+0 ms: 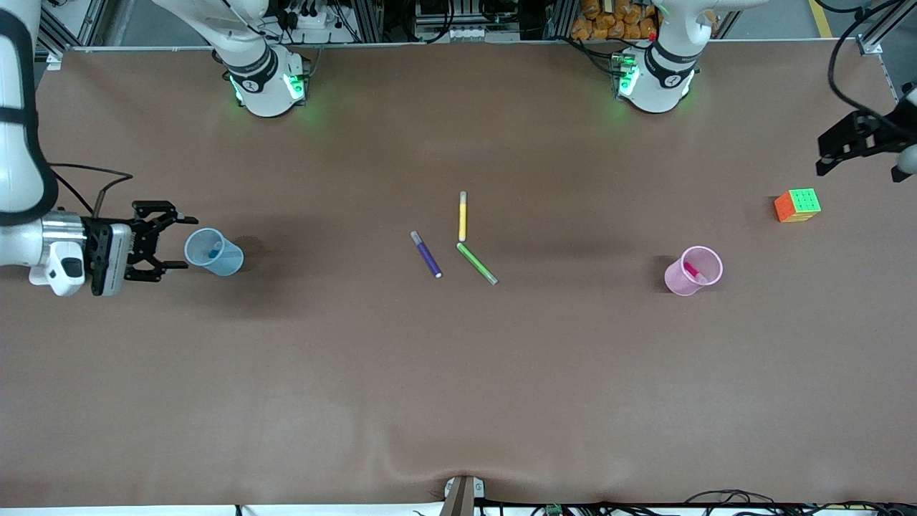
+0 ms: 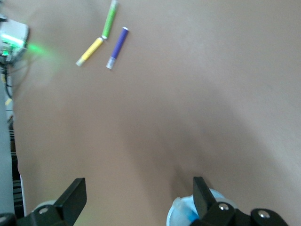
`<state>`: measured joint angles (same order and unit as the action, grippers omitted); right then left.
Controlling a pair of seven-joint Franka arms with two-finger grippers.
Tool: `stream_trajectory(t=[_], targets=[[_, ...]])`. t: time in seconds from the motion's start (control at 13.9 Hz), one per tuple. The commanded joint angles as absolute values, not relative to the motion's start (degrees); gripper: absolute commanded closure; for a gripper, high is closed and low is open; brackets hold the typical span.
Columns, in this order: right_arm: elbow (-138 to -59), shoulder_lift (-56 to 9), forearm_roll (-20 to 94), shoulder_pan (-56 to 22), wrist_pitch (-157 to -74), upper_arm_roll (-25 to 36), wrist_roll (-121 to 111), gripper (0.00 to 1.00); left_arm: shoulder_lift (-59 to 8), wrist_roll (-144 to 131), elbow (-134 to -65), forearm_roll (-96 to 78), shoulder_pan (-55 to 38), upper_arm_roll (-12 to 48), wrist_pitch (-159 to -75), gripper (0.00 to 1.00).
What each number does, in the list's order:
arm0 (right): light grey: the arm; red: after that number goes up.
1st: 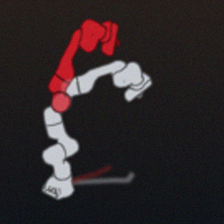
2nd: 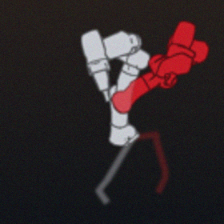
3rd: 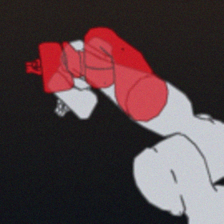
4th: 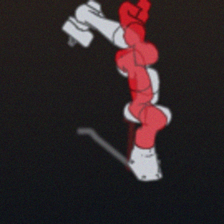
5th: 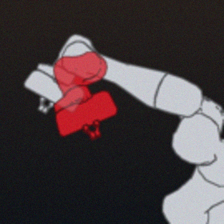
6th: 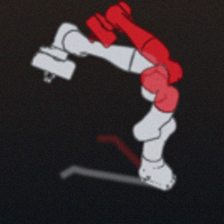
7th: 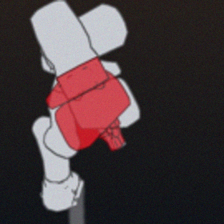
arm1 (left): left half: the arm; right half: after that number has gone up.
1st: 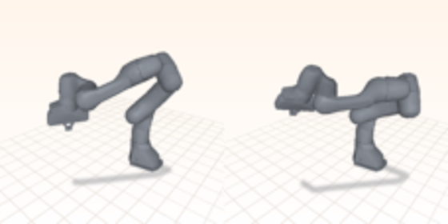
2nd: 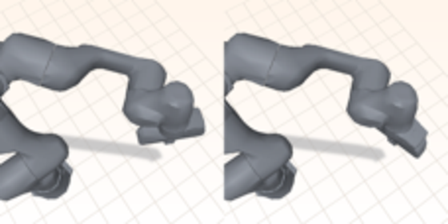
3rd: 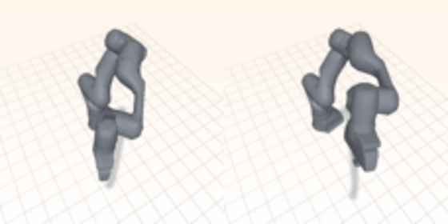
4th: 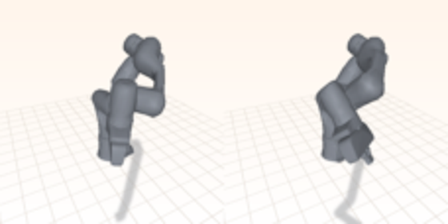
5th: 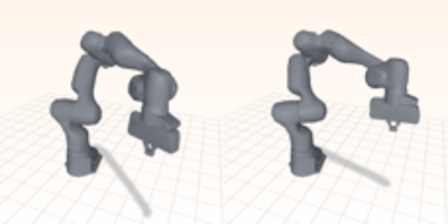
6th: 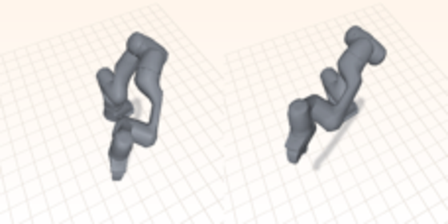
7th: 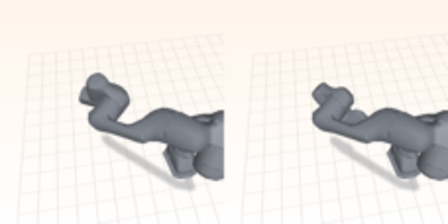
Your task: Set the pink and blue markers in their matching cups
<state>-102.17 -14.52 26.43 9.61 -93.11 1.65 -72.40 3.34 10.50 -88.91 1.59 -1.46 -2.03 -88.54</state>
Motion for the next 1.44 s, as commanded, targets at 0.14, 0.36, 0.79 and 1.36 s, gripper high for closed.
stream_trajectory(t=[0.14, 0.36, 0.79, 1.36], targets=[[-101.08, -7.31, 15.58, 4.41, -93.86, 1.49, -51.63, 0.0, 3.34, 11.08, -87.8, 0.61, -2.02, -3.96, -86.22, 0.0], [-100.12, -4.84, 10.23, 3.95, -98.76, 1.58, -40.47, 0.0, 3.34, 7.38, -87.89, 0.79, -2.11, -3.34, -84.38, 0.0], [-93.96, -3.26, 5.64, 2.46, -90.19, 1.85, -21.66, 0.0, 2.29, 7.38, -87.63, 0.18, -1.58, -3.16, -84.38, 0.0], [-93.96, 3.43, -0.53, 1.39, -83.67, 1.06, -3.25, 0.0, 2.02, 3.55, -87.45, -0.09, -2.11, -3.16, -84.38, 0.0]])
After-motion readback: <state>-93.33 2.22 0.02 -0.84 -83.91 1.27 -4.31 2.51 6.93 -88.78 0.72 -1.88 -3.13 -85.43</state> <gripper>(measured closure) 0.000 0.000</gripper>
